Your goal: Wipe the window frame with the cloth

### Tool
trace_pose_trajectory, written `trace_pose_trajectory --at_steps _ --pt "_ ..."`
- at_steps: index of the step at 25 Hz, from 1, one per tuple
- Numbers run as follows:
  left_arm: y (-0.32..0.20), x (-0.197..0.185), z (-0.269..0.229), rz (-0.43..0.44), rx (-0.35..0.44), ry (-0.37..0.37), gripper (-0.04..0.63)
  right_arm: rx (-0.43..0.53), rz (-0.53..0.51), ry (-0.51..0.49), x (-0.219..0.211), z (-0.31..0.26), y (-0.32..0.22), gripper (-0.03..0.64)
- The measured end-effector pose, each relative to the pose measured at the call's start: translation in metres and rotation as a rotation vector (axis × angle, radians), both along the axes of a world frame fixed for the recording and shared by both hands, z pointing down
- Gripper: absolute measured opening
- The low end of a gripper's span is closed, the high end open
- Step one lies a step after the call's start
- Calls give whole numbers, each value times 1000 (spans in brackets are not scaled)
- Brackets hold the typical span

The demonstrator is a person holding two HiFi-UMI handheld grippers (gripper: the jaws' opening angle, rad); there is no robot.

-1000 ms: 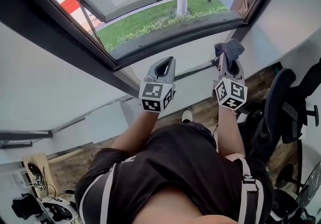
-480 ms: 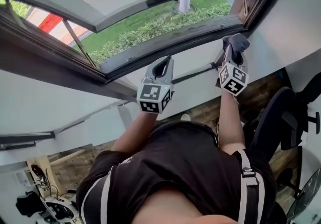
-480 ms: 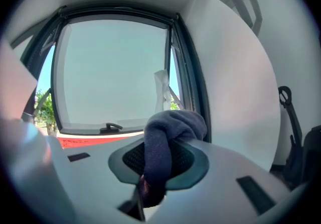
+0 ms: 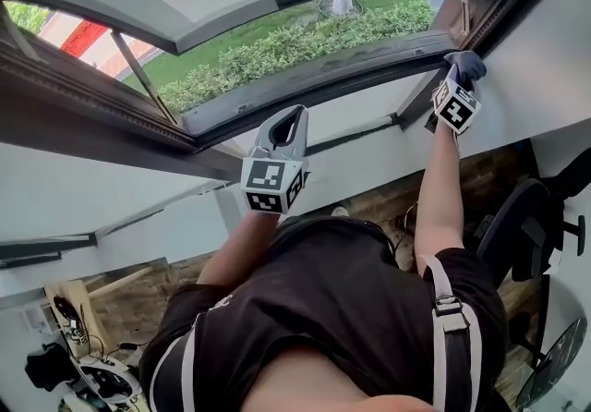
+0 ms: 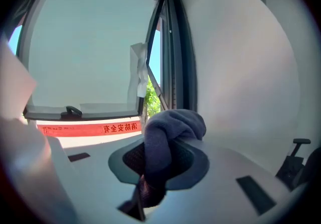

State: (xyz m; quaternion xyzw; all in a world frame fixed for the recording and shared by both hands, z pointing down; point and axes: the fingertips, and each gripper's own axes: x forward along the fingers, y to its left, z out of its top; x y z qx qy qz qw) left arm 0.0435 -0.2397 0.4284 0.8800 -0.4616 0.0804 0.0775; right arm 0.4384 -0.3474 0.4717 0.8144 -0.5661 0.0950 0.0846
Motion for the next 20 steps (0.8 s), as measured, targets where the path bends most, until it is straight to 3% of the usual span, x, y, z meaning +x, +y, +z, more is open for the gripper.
trace_pose_trajectory --at_steps 7,20 --pt "-8 -18 9 -49 -15 -5 6 -131 22 26 40 35 -31 64" --pt "-22 -18 13 -71 -16 -11 6 -236 -63 45 42 65 -67 64"
